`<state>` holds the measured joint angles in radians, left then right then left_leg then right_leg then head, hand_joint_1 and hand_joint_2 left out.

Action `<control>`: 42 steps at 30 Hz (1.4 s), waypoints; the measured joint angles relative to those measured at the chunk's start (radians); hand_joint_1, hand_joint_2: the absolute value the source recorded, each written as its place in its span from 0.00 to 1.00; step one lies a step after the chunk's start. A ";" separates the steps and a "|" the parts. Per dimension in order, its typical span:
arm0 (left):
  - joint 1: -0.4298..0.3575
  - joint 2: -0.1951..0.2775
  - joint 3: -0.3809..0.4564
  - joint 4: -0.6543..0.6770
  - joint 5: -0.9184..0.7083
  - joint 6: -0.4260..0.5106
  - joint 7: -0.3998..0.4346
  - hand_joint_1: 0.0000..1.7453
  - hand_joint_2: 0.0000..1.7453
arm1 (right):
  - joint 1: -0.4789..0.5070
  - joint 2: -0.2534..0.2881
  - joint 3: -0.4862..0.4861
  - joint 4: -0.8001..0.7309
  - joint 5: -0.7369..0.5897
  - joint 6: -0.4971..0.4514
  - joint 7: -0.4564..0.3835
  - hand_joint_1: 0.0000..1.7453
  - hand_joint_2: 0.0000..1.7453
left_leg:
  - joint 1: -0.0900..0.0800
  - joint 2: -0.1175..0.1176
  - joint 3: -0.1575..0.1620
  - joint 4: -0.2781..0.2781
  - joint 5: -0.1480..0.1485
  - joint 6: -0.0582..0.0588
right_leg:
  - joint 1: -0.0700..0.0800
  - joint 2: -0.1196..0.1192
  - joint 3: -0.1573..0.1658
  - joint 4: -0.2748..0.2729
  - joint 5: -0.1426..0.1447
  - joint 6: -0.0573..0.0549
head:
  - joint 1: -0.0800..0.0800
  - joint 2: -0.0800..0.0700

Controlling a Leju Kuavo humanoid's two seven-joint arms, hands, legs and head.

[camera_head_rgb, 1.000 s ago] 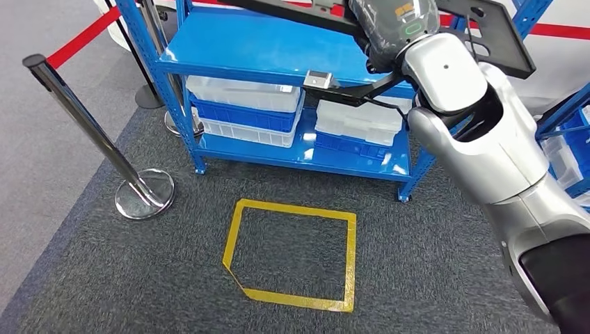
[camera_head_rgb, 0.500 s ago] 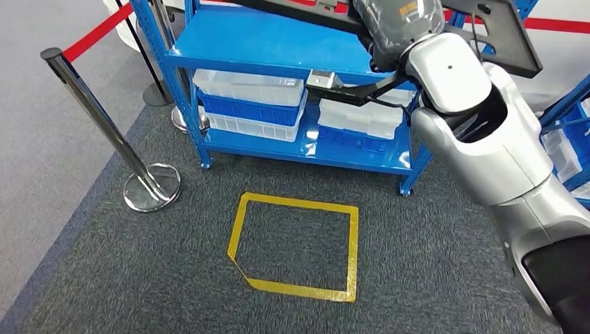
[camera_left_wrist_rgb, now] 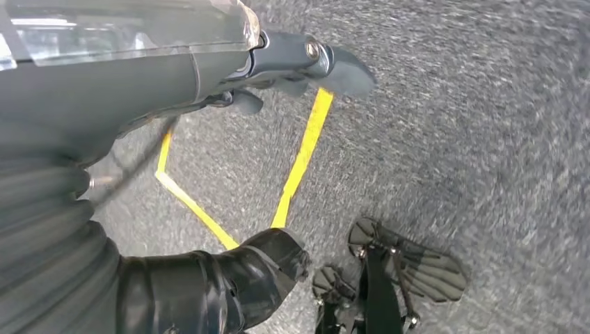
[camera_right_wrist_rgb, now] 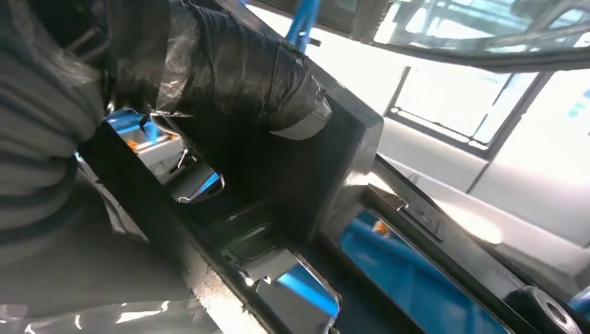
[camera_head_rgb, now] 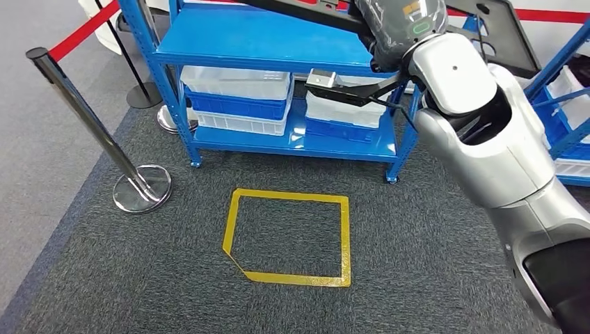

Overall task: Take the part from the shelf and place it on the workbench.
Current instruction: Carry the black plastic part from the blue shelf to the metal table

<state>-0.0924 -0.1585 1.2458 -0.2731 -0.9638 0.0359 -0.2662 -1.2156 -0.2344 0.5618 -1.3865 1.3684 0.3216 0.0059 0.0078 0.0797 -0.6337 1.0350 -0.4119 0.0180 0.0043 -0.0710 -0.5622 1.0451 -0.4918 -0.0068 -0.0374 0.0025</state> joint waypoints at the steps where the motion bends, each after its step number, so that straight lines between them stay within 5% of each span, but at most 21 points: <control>1: -0.001 0.000 0.000 0.000 -0.001 0.000 0.001 0.00 1.00 | 0.000 0.000 0.000 -0.002 0.000 0.002 0.000 1.00 1.00 | -0.001 0.009 0.001 -0.001 0.003 -0.005 | 0.004 0.005 -0.003 -0.002 0.005 -0.004 | 0.000 0.000; 4: -0.002 0.001 0.000 0.000 -0.002 0.000 0.002 0.00 1.00 | -0.001 0.001 -0.001 -0.004 0.000 0.004 0.000 1.00 1.00 | 0.001 0.005 -0.007 0.012 -0.012 -0.021 | -0.004 0.038 -0.013 -0.017 0.030 -0.019 | 0.000 0.000; 8: 0.003 0.002 0.000 0.000 -0.002 0.000 0.003 0.00 1.00 | -0.001 0.003 -0.001 -0.005 0.000 0.004 0.000 1.00 1.00 | 0.005 -0.065 -0.082 0.219 -0.150 -0.033 | -0.010 0.082 -0.044 -0.020 0.062 -0.033 | -0.001 0.000; 10: 0.004 0.003 0.000 0.000 -0.002 0.001 0.003 0.00 1.00 | 0.003 0.003 0.000 -0.005 0.000 0.004 -0.001 1.00 1.00 | 0.005 -0.072 -0.081 0.257 -0.156 -0.034 | -0.010 0.110 -0.061 -0.012 0.071 -0.031 | -0.001 0.000; 12: 0.002 0.003 0.000 0.000 -0.002 0.000 0.003 0.00 1.00 | 0.005 0.003 0.000 -0.005 0.000 0.004 -0.002 1.00 1.00 | 0.007 -0.089 -0.013 0.155 -0.106 -0.031 | -0.011 0.136 -0.074 -0.001 0.075 -0.026 | -0.001 0.000; 14: 0.002 0.003 0.000 0.000 -0.003 0.000 0.003 0.00 1.00 | 0.004 0.003 0.000 -0.005 0.001 0.004 -0.002 1.00 1.00 | 0.012 -0.137 0.053 0.042 -0.079 -0.026 | -0.010 0.159 -0.087 0.010 0.079 -0.019 | 0.000 0.000; 16: 0.002 0.004 0.000 0.000 -0.004 0.000 0.004 0.00 1.00 | 0.004 0.003 0.000 -0.005 0.001 0.005 -0.001 1.00 1.00 | 0.013 -0.162 0.070 0.008 -0.080 -0.021 | -0.013 0.180 -0.099 0.014 0.088 -0.005 | 0.000 0.000; 17: 0.001 0.003 0.000 0.000 -0.004 0.000 0.004 0.00 1.00 | 0.004 0.002 0.000 -0.005 0.002 0.005 -0.001 1.00 1.00 | 0.012 -0.151 0.069 0.005 -0.074 -0.017 | -0.014 0.192 -0.103 0.011 0.094 0.003 | 0.000 0.000; 18: 0.000 0.002 0.000 0.000 -0.005 0.000 0.004 0.00 1.00 | 0.005 0.000 -0.001 -0.005 0.002 0.005 0.000 1.00 1.00 | 0.014 -0.137 0.070 0.000 -0.068 -0.011 | -0.015 0.191 -0.106 0.010 0.096 0.009 | 0.000 0.000; 20: 0.001 0.001 0.000 0.000 -0.006 0.000 0.005 0.00 1.00 | 0.002 -0.006 -0.002 -0.005 0.002 0.005 0.000 1.00 1.00 | 0.018 -0.108 0.069 -0.013 -0.054 0.002 | -0.011 0.147 -0.123 0.039 0.071 0.017 | 0.003 0.000; 22: 0.003 0.002 0.000 -0.001 -0.006 0.000 0.004 0.00 1.00 | 0.000 -0.008 -0.002 -0.005 0.002 0.006 0.000 1.00 1.00 | 0.017 -0.079 0.063 -0.017 -0.047 0.011 | -0.014 0.091 -0.167 0.145 0.003 0.022 | 0.006 0.000; 24: 0.004 0.002 0.000 -0.001 -0.006 0.000 0.004 0.00 1.00 | 0.002 -0.008 -0.002 -0.005 0.002 0.007 -0.002 1.00 1.00 | 0.017 -0.050 0.055 -0.016 -0.045 0.011 | -0.022 0.077 -0.208 0.257 -0.045 0.031 | 0.006 0.000; 25: 0.004 0.002 0.000 -0.001 -0.006 0.000 0.004 0.00 1.00 | 0.003 -0.009 -0.002 -0.004 0.003 0.008 -0.003 1.00 1.00 | 0.017 -0.035 0.053 -0.014 -0.044 0.011 | -0.026 0.075 -0.207 0.271 -0.044 0.035 | 0.006 0.000; 27: 0.004 0.001 0.000 -0.001 -0.006 0.000 0.004 0.00 1.00 | 0.003 -0.011 -0.002 -0.004 0.003 0.008 -0.004 1.00 1.00 | 0.017 -0.008 0.051 -0.011 -0.046 0.008 | -0.030 0.057 -0.141 0.174 0.006 0.038 | 0.006 0.000; 29: 0.003 0.000 0.000 -0.001 -0.007 0.000 0.004 0.00 1.00 | 0.001 -0.012 -0.002 -0.004 0.003 0.008 -0.004 1.00 1.00 | 0.015 0.015 0.052 -0.008 -0.048 0.000 | -0.022 0.009 -0.070 0.048 0.039 0.032 | 0.006 0.000; 31: 0.001 0.000 0.000 -0.001 -0.007 0.000 0.004 0.00 1.00 | 0.000 -0.013 -0.002 -0.005 0.003 0.008 -0.005 1.00 1.00 | 0.010 0.033 0.054 -0.007 -0.048 -0.011 | -0.011 -0.009 -0.054 0.007 0.041 0.020 | 0.005 0.000; 33: -0.002 0.000 0.000 -0.001 -0.007 0.000 0.004 0.00 1.00 | 0.000 -0.016 -0.002 -0.005 0.003 0.008 -0.005 1.00 1.00 | 0.010 0.047 0.057 -0.009 -0.050 -0.024 | -0.011 0.016 -0.059 0.004 0.049 0.006 | 0.005 0.000; 36: 0.000 0.001 0.000 -0.001 -0.007 0.000 0.002 0.00 1.00 | -0.004 -0.015 -0.001 -0.005 0.005 0.007 -0.012 1.00 1.00 | 0.017 -0.022 0.030 0.055 -0.103 -0.037 | -0.019 0.041 -0.061 -0.007 0.062 -0.017 | 0.004 0.000; 39: 0.004 0.002 0.000 -0.001 -0.008 -0.001 0.001 0.00 1.00 | -0.006 -0.012 0.005 -0.004 0.008 0.010 -0.025 1.00 1.00 | 0.017 -0.071 -0.056 0.245 -0.189 -0.038 | -0.012 0.063 -0.069 -0.006 0.067 -0.026 | 0.003 0.000; 40: 0.005 0.002 0.000 -0.001 -0.008 -0.001 0.001 0.00 1.00 | -0.006 -0.012 0.008 -0.004 0.012 0.013 -0.027 1.00 1.00 | 0.016 -0.073 -0.071 0.275 -0.190 -0.037 | -0.009 0.068 -0.071 -0.004 0.068 -0.028 | 0.003 0.000; 42: 0.005 0.003 0.000 -0.001 -0.009 -0.001 0.000 0.00 1.00 | -0.010 -0.011 0.011 -0.004 0.020 0.019 -0.027 1.00 1.00 | 0.013 -0.071 -0.045 0.217 -0.137 -0.030 | -0.005 0.071 -0.072 0.001 0.066 -0.029 | 0.003 0.000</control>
<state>-0.0876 -0.1556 1.2463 -0.2739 -0.9725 0.0349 -0.2665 -1.2252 -0.2451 0.5732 -1.3903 1.3888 0.3406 -0.0214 0.0210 0.0092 -0.6791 1.2523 -0.5492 -0.0122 -0.0006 -0.0002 -0.6339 1.0463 -0.4256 -0.0354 -0.0339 0.0027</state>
